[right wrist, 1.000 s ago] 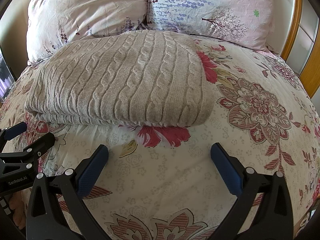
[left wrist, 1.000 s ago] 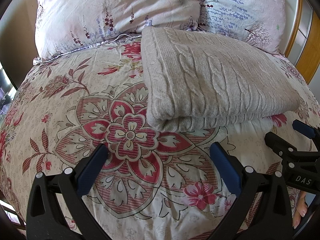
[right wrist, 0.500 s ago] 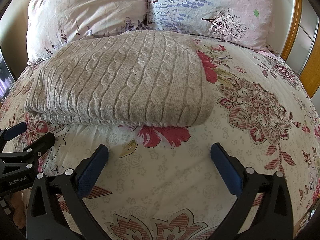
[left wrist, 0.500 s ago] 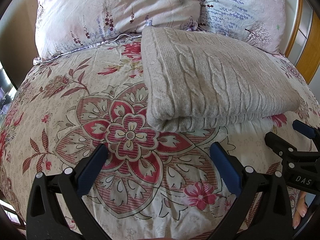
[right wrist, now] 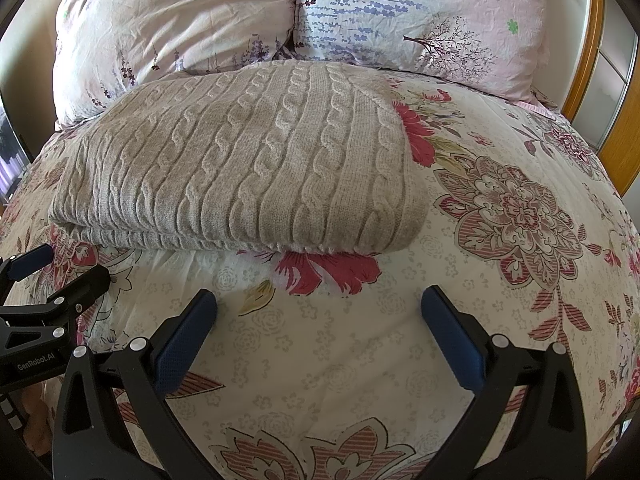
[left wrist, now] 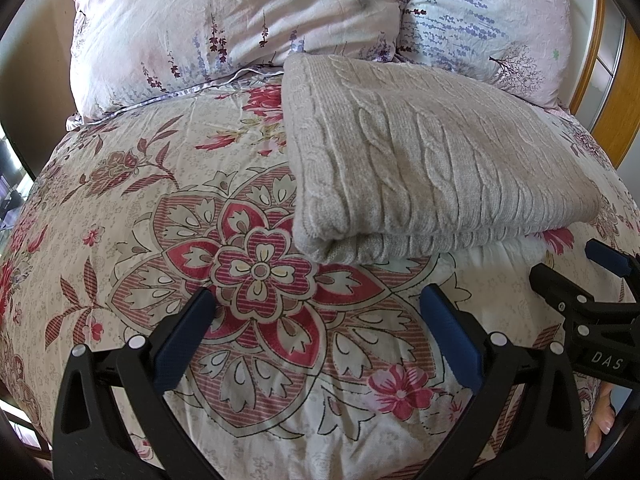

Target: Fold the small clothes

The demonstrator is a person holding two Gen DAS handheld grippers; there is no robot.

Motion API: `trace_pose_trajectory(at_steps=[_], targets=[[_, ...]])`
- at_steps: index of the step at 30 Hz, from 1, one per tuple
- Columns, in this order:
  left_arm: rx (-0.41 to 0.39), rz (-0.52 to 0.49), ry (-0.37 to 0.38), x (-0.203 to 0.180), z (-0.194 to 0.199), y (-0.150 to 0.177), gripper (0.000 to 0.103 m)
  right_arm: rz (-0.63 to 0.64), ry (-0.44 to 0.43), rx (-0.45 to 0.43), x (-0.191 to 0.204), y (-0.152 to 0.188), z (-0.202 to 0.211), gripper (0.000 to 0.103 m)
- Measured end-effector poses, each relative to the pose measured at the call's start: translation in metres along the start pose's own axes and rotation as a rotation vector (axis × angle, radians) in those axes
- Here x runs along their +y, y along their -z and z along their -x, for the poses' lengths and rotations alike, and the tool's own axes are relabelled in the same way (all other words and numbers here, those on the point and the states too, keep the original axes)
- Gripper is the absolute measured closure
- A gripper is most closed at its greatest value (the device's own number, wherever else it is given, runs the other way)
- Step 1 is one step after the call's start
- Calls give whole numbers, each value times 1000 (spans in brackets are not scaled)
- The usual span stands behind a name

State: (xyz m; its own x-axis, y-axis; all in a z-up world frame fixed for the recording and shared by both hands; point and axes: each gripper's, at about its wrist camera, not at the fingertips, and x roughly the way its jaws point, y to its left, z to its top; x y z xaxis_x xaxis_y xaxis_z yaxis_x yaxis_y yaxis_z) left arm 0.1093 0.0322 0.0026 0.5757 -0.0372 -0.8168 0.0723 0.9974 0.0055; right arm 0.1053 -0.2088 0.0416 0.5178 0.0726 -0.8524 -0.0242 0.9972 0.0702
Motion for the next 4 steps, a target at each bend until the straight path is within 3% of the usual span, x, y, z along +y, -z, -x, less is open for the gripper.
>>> trace_pose_trajectory(at_steps=[4], targets=[[0, 0, 0, 0, 0, 0, 2, 0, 0, 0, 0, 0, 0, 1]])
